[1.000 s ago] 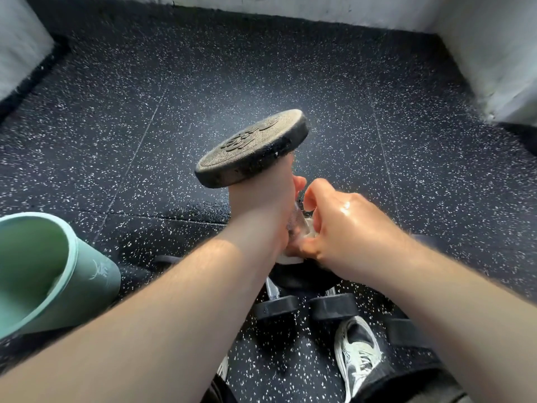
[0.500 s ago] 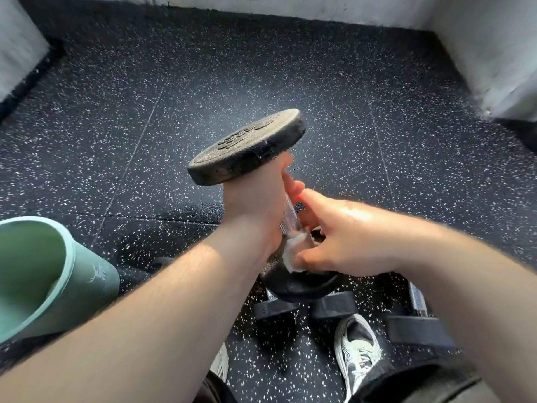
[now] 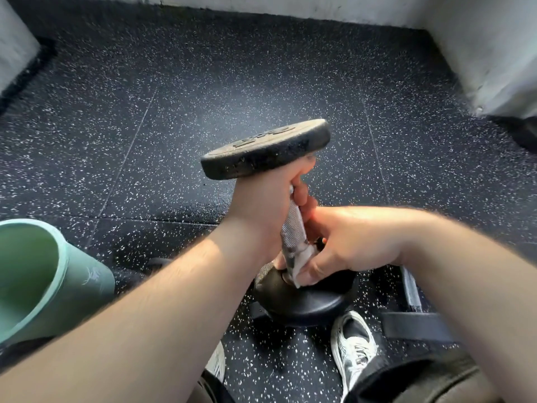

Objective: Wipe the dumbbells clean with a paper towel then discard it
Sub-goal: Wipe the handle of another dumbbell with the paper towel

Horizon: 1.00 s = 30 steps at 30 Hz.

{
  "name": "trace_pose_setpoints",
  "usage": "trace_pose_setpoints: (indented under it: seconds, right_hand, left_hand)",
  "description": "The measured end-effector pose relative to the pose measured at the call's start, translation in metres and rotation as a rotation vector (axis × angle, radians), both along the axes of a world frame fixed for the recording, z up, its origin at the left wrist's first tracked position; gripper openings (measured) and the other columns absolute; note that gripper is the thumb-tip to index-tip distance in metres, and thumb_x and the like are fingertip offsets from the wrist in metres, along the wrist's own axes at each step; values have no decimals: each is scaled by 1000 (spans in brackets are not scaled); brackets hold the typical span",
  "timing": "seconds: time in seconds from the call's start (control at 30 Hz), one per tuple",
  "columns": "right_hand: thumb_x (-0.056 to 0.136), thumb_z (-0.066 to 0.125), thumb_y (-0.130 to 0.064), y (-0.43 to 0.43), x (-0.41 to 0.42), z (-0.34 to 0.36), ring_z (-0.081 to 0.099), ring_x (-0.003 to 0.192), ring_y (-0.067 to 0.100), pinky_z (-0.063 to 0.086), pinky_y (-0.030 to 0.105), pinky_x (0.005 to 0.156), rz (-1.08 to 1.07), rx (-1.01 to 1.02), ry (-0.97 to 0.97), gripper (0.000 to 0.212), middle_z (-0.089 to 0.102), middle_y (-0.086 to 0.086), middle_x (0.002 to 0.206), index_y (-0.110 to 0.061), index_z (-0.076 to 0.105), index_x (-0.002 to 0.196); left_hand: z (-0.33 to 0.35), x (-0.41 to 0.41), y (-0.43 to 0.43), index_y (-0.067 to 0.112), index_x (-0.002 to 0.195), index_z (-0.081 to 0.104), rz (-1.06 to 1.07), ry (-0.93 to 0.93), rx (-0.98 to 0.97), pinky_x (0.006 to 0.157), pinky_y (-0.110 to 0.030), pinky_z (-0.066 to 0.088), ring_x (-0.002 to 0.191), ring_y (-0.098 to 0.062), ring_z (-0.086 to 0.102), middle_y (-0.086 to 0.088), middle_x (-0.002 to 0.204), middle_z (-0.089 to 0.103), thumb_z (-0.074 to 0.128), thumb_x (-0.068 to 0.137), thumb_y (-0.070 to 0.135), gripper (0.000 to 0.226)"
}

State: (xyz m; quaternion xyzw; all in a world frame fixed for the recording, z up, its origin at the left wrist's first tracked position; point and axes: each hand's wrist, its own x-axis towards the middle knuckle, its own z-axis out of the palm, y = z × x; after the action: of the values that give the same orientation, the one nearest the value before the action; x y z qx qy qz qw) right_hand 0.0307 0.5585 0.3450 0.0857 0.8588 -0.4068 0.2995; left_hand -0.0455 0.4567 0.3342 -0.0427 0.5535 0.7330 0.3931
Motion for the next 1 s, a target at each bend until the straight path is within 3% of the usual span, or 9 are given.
trace_pose_setpoints:
  seconds: [0.13,0.2,0.27,0.37,0.47,0.6,0.7,0.83,1.0]
  right_hand:
    - [74,83,-34,-9,-5,-7,67,95,15,54,32,88,-14,99,73,45,70,-10,99,-36,51,106]
    - [76,79,-37,-15,-7,-7,63,90,15,51,23,77,7,201,89,49,66,-10,96,-36,43,109]
    - [78,76,-35,-22,-8,-11,62,84,18,52,27,73,8,257,110,47,64,-8,90,-32,39,106]
    - [78,71,-38,-32,-10,-18,64,93,26,54,38,84,-23,339,110,46,66,-2,96,-26,37,106]
    - [87,63,-37,-42,-12,-22,61,108,32,43,40,92,-105,471,169,41,67,2,104,-24,39,118]
    - [89,56,-39,-48,-12,-32,62,106,31,31,43,85,-155,635,303,44,43,-10,68,-23,36,124]
    - [89,53,-41,-47,-11,-33,63,103,28,25,42,80,-170,696,348,36,36,-10,65,-26,38,117]
    - [78,63,-51,-40,-13,-25,63,100,29,41,45,93,-120,537,193,44,60,-7,85,-27,43,108]
    - [67,82,-42,-21,-13,-15,69,81,19,57,34,73,21,236,30,34,73,-4,83,-22,66,89]
  left_hand:
    - [-4,-8,3,17,52,48,153,-31,-95,50,-25,41,39,-17,48,0,42,43,71,86,20,41]
    - [-7,-10,3,16,56,50,208,-32,-145,52,-25,43,40,-15,51,0,42,45,72,86,21,38]
    - [-12,-9,3,16,61,52,249,-19,-185,58,-27,47,43,-14,54,2,41,47,72,87,22,33]
    - [-14,-8,5,17,65,56,292,26,-240,71,-33,48,50,-15,55,6,37,48,73,87,25,29]
    - [-10,-8,5,19,67,55,318,63,-273,68,-33,48,52,-13,55,9,34,47,68,91,27,28]
    - [-4,-6,4,19,65,53,337,51,-284,61,-28,43,49,-14,53,10,36,51,70,90,33,34]
    - [-2,-6,4,18,67,54,351,7,-256,59,-25,45,41,-9,51,11,34,49,70,92,32,32]
    - [-4,-9,4,17,70,55,344,-7,-230,58,-26,48,44,-11,55,9,35,48,71,90,28,28]
    - [-6,-6,3,15,64,52,227,-27,-214,56,-27,42,34,-11,49,5,37,45,71,89,22,31]
